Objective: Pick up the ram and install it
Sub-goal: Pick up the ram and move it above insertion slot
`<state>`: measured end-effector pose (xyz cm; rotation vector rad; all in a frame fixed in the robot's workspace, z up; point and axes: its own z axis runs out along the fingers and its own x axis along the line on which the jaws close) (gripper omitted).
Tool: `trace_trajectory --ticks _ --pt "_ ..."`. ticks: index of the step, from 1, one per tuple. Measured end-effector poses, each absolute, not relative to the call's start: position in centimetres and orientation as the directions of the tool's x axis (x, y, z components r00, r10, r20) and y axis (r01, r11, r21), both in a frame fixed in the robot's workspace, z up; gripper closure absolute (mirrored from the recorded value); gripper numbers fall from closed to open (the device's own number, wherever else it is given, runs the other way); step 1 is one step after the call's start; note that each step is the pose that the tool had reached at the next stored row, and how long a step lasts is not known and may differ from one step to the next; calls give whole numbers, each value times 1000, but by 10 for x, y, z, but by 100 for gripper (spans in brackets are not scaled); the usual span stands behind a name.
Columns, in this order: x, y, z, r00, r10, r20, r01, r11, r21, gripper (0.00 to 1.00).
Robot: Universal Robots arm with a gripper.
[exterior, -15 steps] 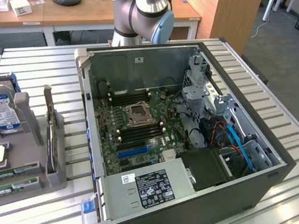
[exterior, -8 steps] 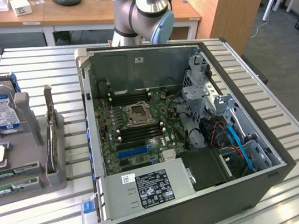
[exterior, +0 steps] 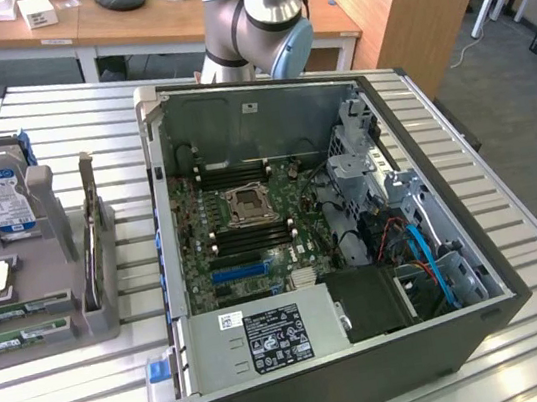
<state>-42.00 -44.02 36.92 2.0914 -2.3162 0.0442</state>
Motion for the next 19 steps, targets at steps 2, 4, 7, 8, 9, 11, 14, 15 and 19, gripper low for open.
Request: trace_trajectory --ticks 2,4,7,8,9,11,14,15,19 --pt "-420 -440 369 -102 -994 34 -995 102 -7 64" --pt "-420 -440 369 -102 -994 34 -995 102 -7 64" --pt "-420 -440 368 -102 -994 34 -995 102 -7 64" --pt "-420 -440 368 -102 -994 34 -995 102 -7 64" --pt "-420 -440 367 -102 -994 34 -995 102 -7 64" --pt "-420 -440 365 -102 -994 34 -995 101 -7 64" --pt "-420 -440 361 -102 -994 34 -995 101 -7 64" --pt "-420 -440 360 -102 -994 34 -995 101 -7 64" --pt "-420 -440 356 -102 -994 34 -995 101 -7 64"
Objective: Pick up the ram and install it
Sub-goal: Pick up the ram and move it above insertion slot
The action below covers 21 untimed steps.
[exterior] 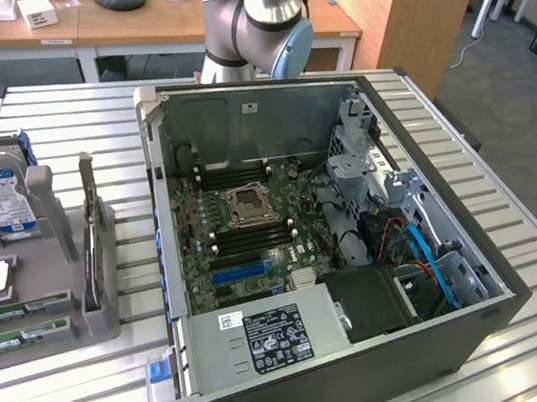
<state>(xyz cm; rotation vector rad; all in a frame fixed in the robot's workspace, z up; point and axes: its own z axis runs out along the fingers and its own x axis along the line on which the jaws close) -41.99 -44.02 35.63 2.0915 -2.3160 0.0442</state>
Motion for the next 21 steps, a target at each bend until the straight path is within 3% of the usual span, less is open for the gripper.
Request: trace_trajectory --ticks 21 --pt "-420 -440 337 -102 -994 34 -995 101 -7 64"
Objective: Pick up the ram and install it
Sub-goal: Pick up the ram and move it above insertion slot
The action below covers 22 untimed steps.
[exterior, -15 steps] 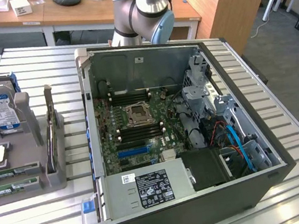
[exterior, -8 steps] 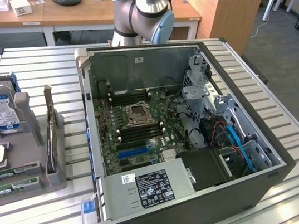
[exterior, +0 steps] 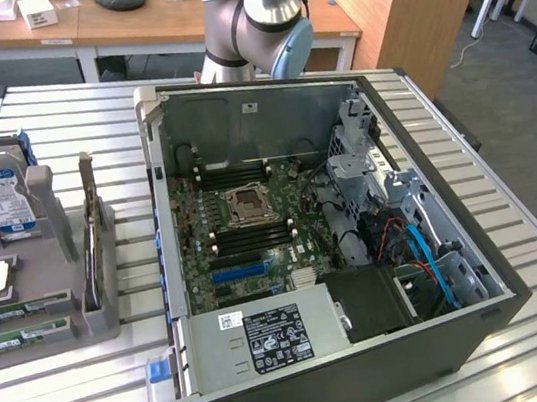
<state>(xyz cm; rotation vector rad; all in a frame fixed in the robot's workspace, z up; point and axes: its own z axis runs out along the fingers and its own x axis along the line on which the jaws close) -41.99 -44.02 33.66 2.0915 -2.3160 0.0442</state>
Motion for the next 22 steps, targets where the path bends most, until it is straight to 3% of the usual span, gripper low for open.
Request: trace_trajectory --ticks 22 --pt "-415 -440 336 -98 -995 34 -995 98 -7 64"
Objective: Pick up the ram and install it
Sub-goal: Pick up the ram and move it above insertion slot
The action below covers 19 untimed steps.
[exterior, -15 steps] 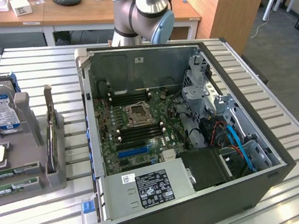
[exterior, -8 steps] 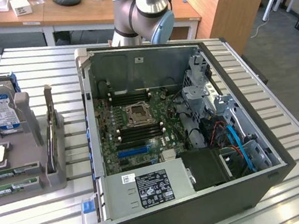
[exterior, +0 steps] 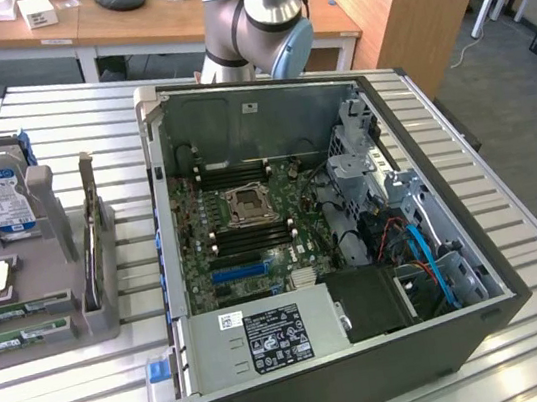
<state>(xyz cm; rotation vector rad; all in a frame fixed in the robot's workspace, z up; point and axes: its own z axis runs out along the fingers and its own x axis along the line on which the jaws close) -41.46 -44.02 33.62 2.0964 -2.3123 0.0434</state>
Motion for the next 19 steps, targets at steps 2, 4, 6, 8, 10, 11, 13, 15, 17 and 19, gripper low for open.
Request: trace_trajectory --ticks 2,4,6,8,10,11,13,15,17,19 --pt "-414 -440 336 -97 -995 34 -995 97 -7 64" --pt "-413 -440 336 -97 -995 34 -995 97 -7 64" --pt "-413 -440 336 -97 -995 34 -995 97 -7 64" --pt "-413 -440 335 -96 -995 34 -995 96 -7 64" --pt "-413 -440 333 -96 -995 34 -995 95 -7 64" --pt "-413 -440 333 -95 -995 34 -995 95 -7 64" --pt "-413 -440 332 -95 -995 34 -996 94 -7 64" --pt "-413 -440 331 -94 -995 34 -996 94 -7 64" --pt "-413 -440 330 -93 -995 34 -996 93 -7 64" --pt "-413 -440 330 -93 -995 34 -996 93 -7 64"
